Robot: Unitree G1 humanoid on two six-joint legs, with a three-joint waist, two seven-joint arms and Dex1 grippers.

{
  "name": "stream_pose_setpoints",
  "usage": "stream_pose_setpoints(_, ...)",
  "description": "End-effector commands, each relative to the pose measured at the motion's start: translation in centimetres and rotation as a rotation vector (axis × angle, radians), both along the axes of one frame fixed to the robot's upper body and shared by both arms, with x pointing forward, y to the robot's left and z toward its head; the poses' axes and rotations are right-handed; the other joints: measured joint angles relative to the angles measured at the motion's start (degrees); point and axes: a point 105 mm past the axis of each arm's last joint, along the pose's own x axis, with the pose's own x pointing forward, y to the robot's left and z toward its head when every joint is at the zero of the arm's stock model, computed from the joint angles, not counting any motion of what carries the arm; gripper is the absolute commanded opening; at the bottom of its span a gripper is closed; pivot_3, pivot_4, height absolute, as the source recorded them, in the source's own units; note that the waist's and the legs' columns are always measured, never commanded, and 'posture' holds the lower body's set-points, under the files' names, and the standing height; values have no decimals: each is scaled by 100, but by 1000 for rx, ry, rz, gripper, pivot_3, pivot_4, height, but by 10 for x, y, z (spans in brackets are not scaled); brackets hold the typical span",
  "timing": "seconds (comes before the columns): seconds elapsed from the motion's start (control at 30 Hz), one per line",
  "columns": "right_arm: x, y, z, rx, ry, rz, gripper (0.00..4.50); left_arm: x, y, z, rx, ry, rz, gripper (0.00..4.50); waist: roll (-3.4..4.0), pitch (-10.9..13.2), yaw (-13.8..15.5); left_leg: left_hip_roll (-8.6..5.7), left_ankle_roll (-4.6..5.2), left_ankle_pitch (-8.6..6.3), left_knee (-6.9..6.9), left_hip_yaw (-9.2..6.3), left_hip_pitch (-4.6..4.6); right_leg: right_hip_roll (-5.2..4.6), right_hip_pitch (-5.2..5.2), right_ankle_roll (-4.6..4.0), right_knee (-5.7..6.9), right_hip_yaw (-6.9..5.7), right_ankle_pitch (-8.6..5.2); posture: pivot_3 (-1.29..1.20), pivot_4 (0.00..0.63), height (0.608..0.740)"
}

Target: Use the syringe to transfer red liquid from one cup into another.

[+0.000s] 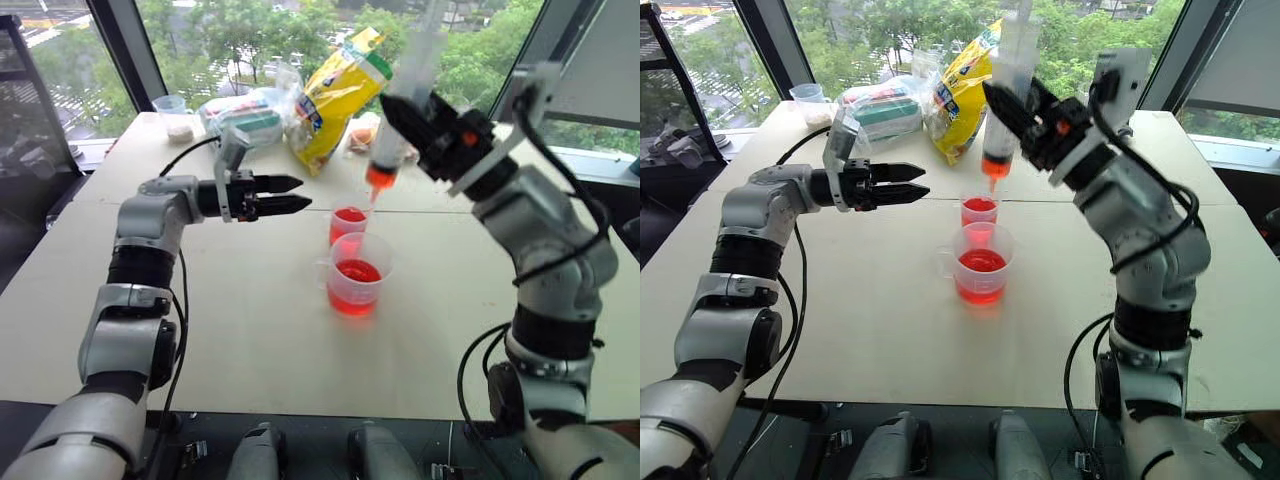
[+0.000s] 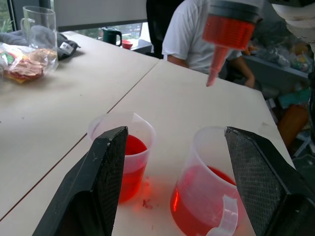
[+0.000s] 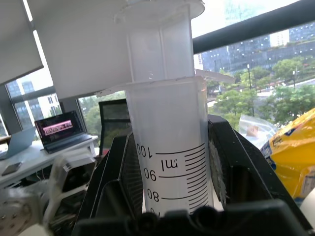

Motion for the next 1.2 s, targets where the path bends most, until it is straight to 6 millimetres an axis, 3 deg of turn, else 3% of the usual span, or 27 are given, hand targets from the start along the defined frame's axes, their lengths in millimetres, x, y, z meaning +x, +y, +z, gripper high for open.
stream_pose_setpoints(0.03, 27, 0, 3, 10, -29, -7, 1428, -6, -1, 17, -32, -59, 2, 3197, 0, 0, -1, 0, 0, 0, 0, 2, 0, 0, 0, 0, -1, 0, 0, 0, 150, 740)
stream_pose_setpoints(0.2, 56, 13, -27, 0, 6, -1, 1428, -7, 1, 25, -39, -88, 20, 3197, 1, 0, -18, 1, 0, 0, -6, 13, -1, 2, -1, 0, -5, -1, 0, 0, 150, 740)
stream_pose_setpoints(0.3, 65, 15, -54, -44, 29, -15, 1428, -4, 0, 38, -63, -113, 32, 3197, 2, 1, -12, 2, -1, 0, -6, 14, -2, 0, -3, 1, -6, 0, 0, 0, 150, 740)
stream_pose_setpoints(0.4, 67, 15, -67, -47, 41, -23, 1428, -2, -4, 52, -90, -147, 27, 3197, 2, 1, 12, 0, -1, 1, -5, 16, -8, -3, -3, 1, -11, -2, 0, 0, 150, 740)
stream_pose_setpoints(0.77, 68, 18, -82, -61, 46, -35, 1428, 10, -51, 98, -116, -275, -73, 3197, 2, 1, -9, -1, -3, 1, -5, 21, -7, -1, -3, 1, -11, -2, 1, 0, 150, 740)
stream_pose_setpoints(1.2, 68, 18, -85, -83, 43, -35, 1428, 21, -83, 90, -74, -279, -89, 3197, 3, 2, -24, 0, -2, 1, -8, 23, -8, 2, -6, 2, -14, -1, 0, 0, 150, 740)
